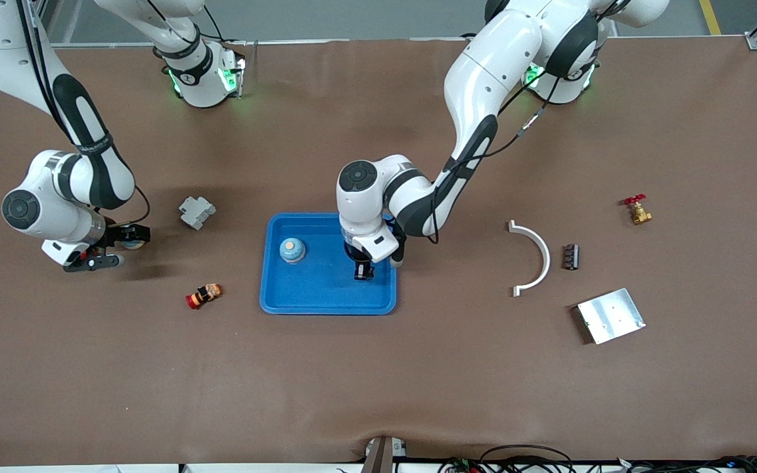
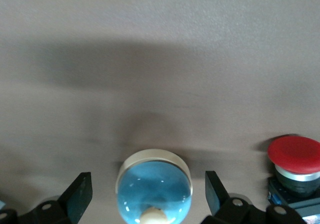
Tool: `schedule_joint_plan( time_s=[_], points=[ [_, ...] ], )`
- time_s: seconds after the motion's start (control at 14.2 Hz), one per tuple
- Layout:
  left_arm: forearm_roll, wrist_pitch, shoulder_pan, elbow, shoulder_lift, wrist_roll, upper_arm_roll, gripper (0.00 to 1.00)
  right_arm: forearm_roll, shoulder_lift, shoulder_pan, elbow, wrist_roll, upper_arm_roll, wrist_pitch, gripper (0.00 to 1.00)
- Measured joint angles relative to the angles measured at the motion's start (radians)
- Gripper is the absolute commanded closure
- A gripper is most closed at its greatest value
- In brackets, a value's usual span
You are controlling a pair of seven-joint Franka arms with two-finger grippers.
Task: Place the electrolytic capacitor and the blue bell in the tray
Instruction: 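Lower the capacitor into the tray while the right gripper reaches the second bell, then release the capacitor and raise the left gripper while the right gripper lifts the bell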
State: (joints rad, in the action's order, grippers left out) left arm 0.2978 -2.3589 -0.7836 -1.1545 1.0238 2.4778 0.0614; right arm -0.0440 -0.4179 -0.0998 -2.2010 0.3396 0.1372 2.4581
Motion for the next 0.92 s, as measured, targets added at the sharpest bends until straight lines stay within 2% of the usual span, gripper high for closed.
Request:
schedule_joint_plan(
  time_s=[0.07, 0.14, 0.7, 0.77, 0.92],
  points=[
    [0.000, -0.001, 0.000, 0.000, 0.000, 0.000, 0.000, 0.86, 0.000, -0.004, 0.000, 0.000, 0.002, 0.002, 0.002, 0.00],
    [0.000, -0.001, 0.000, 0.000, 0.001, 0.000, 0.000, 0.01, 0.000, -0.008, 0.000, 0.000, 0.003, 0.002, 0.002, 0.00],
    [0.000, 0.025, 0.000, 0.010, -0.003, 0.000, -0.003, 0.00, 0.000, -0.019, 0.000, -0.004, 0.003, 0.002, 0.003, 0.00],
    [-0.002, 0.044, 0.003, 0.018, -0.011, -0.001, -0.003, 0.00, 0.000, -0.021, 0.000, -0.004, 0.004, 0.003, 0.003, 0.03],
    [-0.025, 0.096, 0.015, 0.024, -0.036, -0.048, -0.003, 0.00, 0.000, -0.024, 0.000, -0.004, 0.009, 0.004, 0.003, 0.21]
  ],
)
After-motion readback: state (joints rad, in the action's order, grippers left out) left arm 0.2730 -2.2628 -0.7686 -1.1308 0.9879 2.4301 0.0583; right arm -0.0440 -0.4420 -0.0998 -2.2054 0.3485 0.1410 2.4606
